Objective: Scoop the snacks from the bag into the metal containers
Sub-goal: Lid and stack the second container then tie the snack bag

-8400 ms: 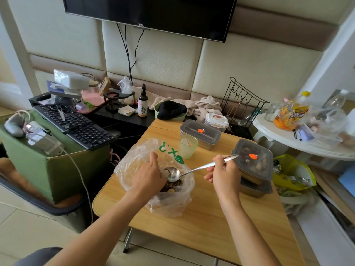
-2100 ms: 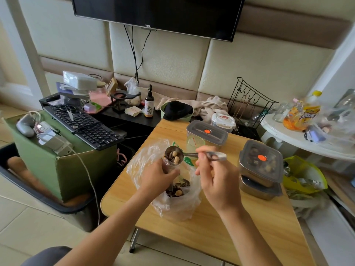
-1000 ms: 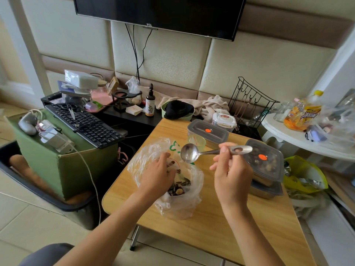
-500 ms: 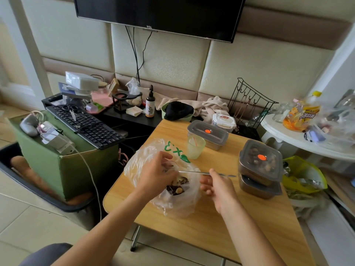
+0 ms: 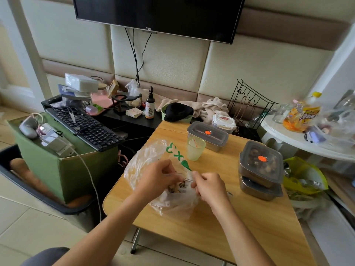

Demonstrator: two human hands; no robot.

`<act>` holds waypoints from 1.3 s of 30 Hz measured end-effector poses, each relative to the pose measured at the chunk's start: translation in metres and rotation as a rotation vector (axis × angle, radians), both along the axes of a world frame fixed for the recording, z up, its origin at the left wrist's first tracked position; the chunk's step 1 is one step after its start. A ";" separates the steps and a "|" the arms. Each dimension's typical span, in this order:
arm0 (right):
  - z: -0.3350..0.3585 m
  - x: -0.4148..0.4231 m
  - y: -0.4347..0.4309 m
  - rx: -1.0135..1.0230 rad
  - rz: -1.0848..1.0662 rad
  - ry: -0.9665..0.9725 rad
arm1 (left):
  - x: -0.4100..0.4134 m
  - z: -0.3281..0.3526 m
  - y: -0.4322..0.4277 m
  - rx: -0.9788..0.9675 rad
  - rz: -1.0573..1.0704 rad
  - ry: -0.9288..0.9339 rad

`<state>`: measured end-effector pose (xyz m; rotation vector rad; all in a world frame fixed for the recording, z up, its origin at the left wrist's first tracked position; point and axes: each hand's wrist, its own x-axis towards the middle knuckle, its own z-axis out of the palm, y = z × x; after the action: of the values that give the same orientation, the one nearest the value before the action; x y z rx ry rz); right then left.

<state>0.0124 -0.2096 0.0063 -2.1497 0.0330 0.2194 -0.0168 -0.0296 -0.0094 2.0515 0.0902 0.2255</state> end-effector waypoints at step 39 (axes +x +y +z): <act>0.011 -0.004 0.009 0.661 0.092 -0.044 | -0.016 0.028 -0.023 -0.630 0.047 0.032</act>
<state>0.0084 -0.2008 0.0177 -1.4968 -0.1457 0.2014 -0.0331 -0.0528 0.0189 1.4265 0.2020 0.1655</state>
